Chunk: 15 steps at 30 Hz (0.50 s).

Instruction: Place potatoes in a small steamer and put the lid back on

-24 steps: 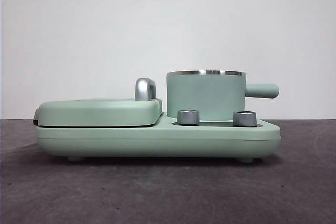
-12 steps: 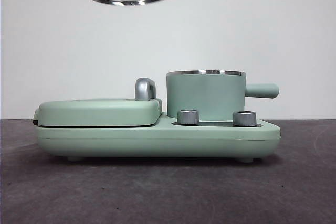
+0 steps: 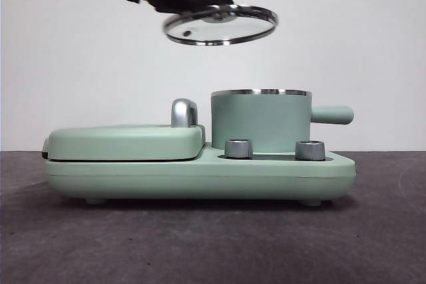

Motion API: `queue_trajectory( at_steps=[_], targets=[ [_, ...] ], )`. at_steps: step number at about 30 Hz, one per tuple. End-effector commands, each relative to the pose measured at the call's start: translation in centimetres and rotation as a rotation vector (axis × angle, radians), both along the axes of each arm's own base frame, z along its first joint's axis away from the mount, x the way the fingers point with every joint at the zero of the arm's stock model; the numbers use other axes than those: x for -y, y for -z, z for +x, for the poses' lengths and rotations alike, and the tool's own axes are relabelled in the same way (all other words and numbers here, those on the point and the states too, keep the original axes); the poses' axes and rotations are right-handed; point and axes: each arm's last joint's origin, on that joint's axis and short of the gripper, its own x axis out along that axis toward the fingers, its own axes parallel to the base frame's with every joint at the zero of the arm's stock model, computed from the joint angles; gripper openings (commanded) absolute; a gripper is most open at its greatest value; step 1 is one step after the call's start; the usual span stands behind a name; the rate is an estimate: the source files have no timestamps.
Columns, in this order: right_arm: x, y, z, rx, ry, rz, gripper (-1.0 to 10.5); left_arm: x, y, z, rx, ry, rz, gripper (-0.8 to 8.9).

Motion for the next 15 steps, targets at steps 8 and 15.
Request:
queue_trajectory(
  at_steps=[8, 15],
  targets=[
    [0.0, -0.3, 0.0, 0.008, 0.001, 0.007, 3.2, 3.9, -0.2, 5.2, 0.076, 0.021, 0.002, 0.10],
    [0.0, -0.2, 0.0, 0.008, 0.005, 0.005, 3.2, 5.5, 1.7, 7.2, 0.086, 0.035, 0.046, 0.10]
  ],
)
